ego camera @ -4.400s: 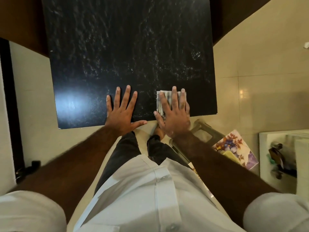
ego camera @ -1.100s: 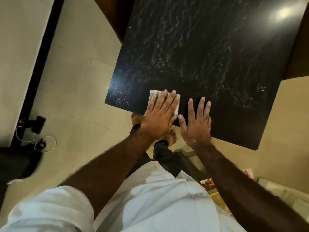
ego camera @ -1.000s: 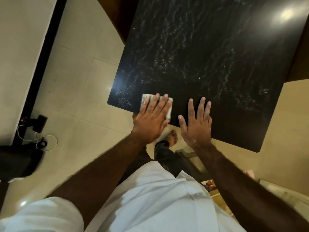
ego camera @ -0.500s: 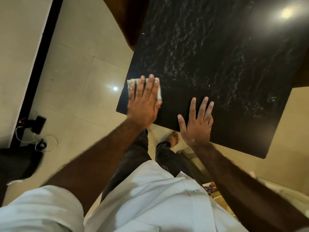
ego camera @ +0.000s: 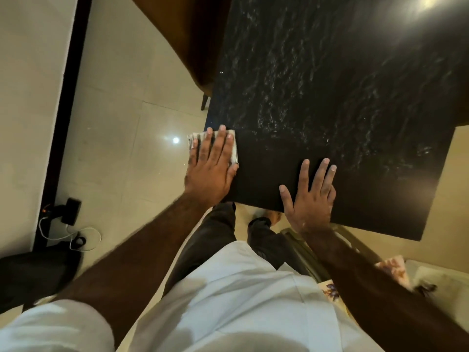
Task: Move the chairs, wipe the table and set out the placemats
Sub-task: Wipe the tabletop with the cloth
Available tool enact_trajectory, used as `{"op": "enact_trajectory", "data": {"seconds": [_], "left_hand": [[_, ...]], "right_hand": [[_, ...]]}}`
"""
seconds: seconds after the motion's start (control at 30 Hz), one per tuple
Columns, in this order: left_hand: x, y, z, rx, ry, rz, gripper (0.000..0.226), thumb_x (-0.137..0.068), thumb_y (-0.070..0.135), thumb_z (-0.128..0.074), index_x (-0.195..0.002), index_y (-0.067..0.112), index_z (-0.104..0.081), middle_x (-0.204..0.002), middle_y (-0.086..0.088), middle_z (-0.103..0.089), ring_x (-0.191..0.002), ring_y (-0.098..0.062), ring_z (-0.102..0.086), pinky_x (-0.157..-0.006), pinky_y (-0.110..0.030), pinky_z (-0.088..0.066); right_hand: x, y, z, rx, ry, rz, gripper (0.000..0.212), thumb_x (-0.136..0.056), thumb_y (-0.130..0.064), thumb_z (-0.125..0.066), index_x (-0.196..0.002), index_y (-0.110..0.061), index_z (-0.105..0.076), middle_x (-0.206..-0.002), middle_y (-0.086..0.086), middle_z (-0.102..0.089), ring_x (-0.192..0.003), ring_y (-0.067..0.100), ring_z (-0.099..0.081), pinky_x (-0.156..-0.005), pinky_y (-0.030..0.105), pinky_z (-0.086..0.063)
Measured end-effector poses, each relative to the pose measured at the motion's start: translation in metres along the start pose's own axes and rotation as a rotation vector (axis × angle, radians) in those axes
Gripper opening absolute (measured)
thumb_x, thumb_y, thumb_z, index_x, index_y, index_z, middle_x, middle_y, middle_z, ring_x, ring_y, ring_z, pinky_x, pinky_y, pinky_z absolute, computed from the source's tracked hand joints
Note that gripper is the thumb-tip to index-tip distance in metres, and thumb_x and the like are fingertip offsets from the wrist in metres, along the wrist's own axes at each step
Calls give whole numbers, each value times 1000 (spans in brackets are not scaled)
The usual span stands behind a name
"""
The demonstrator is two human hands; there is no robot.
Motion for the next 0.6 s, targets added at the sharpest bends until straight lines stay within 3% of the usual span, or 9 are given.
{"op": "enact_trajectory", "data": {"seconds": [0.13,0.33,0.43,0.6], "left_hand": [[-52,21,14,8,23,-34,81,-114,57,-25,-175,15,7,-183,-11,12,-169,-37,9,-134,-63,-7],[-58,65,9,8,-40,-288,82,-113,58,-28,-175,16,7,-183,-9,13,-169,-36,9,-133,-65,-9],[-51,60,11,64,-100,-392,82,-114,53,-32,-174,15,9,-183,-8,16,-169,-33,13,-134,-64,-8],[-42,6,25,105,-74,-232,80,-114,49,-31,-174,15,9,-181,-7,21,-168,-30,18,-135,-56,7]], "right_hand": [[0,-4,3,5,-15,-38,92,-106,-77,-26,-177,-23,-5,-183,19,11,-169,43,5,-127,67,-29],[-1,-13,7,-16,-5,-83,89,-109,-74,-24,-177,-20,-7,-183,20,9,-169,43,4,-125,68,-33],[-5,-32,16,-85,25,-21,86,-111,-69,-28,-177,-18,-6,-183,18,11,-170,41,8,-128,67,-29],[-21,-90,28,-123,64,179,85,-112,-65,-36,-177,-19,-8,-184,16,8,-170,40,8,-131,63,-24]]}}
Point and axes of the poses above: each hand's wrist, its own x-axis away from the middle knuckle, its own z-axis out of the back of the hand, y = z × x, the point moved 1 cm from there along -x, towards the middle knuckle
